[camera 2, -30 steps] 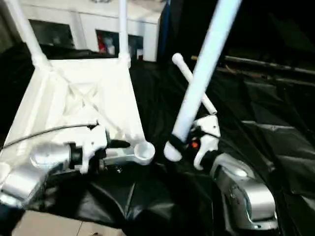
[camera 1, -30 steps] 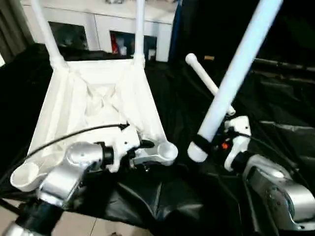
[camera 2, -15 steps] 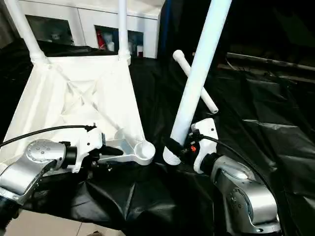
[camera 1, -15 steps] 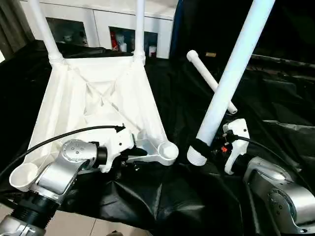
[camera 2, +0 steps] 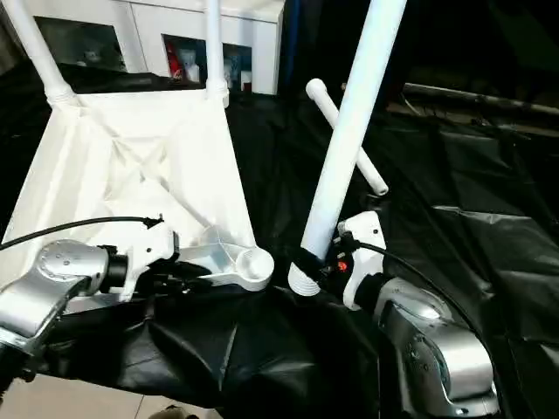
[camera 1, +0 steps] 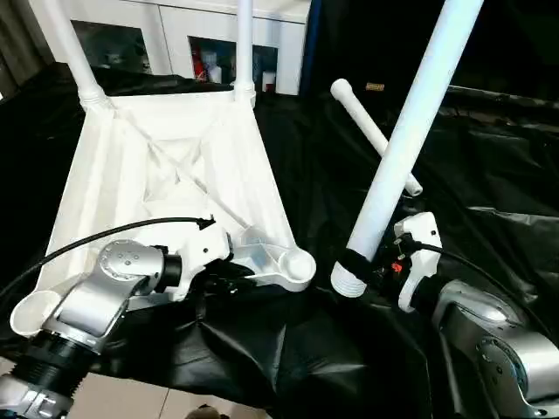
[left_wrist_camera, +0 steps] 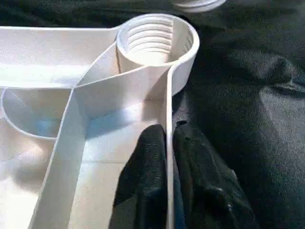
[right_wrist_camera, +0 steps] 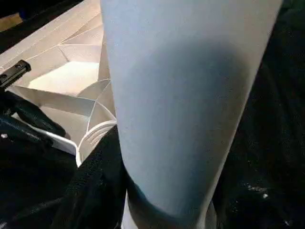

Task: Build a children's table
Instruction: Insert table leg to table base

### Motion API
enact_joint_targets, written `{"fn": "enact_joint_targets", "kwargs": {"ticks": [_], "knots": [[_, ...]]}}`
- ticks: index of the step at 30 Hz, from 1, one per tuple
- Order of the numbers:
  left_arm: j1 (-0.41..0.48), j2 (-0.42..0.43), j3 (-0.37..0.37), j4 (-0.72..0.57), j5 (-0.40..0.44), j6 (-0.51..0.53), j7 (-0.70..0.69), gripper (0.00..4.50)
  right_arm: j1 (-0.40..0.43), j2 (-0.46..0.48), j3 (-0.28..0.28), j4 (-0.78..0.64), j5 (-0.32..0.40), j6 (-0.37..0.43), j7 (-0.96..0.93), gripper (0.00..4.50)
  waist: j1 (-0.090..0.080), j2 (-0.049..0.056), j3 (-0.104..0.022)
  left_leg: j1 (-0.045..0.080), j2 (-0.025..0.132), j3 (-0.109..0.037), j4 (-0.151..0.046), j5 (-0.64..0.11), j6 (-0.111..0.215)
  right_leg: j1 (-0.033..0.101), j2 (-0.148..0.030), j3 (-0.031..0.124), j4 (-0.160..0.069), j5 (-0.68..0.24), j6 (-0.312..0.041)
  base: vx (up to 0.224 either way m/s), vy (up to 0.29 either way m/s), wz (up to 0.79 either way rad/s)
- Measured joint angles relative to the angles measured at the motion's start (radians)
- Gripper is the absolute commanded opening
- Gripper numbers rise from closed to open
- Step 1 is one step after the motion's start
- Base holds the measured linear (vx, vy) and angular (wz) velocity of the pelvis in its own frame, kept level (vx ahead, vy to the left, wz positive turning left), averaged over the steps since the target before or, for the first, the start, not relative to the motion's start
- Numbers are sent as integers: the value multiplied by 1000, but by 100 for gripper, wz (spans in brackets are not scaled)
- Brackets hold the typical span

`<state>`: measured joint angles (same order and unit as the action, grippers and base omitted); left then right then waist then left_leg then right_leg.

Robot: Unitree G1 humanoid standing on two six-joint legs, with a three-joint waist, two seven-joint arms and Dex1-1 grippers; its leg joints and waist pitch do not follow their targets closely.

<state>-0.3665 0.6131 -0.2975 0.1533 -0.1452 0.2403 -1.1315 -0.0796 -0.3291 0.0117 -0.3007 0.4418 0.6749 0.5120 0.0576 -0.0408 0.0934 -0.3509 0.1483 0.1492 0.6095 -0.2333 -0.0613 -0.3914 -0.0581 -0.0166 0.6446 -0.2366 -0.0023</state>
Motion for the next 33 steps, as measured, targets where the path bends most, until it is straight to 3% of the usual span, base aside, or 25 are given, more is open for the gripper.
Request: {"fn": "enact_joint_targets", "kwargs": {"ticks": [4, 11, 23, 33], "knots": [[-1, 5, 7, 0, 2, -3, -12, 2, 0, 0, 0, 0, 0, 1, 1, 193, 0, 4, 7, 0, 0, 2, -6, 3, -2, 0, 0, 0, -2, 0, 0, 0, 0, 0], [-10, 6, 6, 0, 0, 0, -31, 2, -16, 1, 0, 2, 1, 2, 5, 193, 1, 7, 10, -1, 0, 3, -11, 6, 0, -6, 0, 0, -4, 0, -1, 0, 0, 0], [-60, -108, -13, -29, 29, 158, 88, 0, -209, 42, 4, 103, 31, 2, 34, 192, 4, 4, 15, -3, 3, 8, -12, 12, 4, -7, -1, 0, -5, 2, -5, 0, 0, 0], [-90, -135, -21, -8, 52, 162, 104, 0, -261, 34, 79, 199, -25, -36, 72, 192, 3, 0, 17, -7, 4, 10, -13, 14, 6, -10, -1, 0, -7, 3, -6, 0, 0, 0]]}}
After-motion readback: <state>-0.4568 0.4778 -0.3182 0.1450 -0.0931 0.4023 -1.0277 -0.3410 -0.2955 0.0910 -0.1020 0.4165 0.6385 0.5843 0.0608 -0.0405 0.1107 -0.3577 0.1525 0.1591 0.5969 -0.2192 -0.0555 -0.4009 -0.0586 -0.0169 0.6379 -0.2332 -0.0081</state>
